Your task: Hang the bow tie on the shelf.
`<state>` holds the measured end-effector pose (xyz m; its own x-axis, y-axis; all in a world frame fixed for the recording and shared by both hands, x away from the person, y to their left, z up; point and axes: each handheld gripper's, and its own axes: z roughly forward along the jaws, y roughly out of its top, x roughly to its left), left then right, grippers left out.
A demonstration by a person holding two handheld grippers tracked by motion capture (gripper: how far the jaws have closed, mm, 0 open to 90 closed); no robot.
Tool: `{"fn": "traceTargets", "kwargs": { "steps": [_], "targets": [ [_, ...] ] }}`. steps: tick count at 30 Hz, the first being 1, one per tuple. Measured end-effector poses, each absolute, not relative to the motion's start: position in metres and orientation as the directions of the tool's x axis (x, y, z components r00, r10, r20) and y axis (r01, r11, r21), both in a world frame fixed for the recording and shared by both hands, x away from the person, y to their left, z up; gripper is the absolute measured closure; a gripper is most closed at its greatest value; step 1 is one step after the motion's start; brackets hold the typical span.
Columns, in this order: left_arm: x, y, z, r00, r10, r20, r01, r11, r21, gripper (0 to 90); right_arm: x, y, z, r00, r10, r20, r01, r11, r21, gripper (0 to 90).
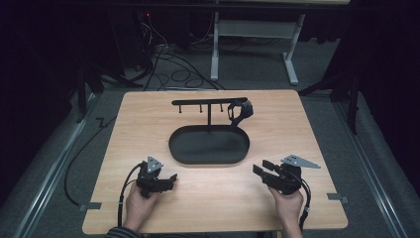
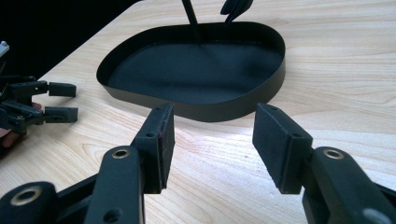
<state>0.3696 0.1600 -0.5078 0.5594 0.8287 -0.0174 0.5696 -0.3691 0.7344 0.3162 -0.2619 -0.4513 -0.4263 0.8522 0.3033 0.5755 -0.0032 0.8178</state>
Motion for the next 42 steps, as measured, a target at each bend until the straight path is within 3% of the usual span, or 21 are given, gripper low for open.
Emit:
{"fn": "traceTargets", "kwargs": {
  "steps": [42],
  "targets": [
    [0.370,0.160,-0.508,0.559,0.829,-0.018,0.570,-0.368,0.734,20.0,0.316,-0.242,-0.486,-0.425,0.848,0.318,0.619,0.016,0.785,50.4]
  ]
}}
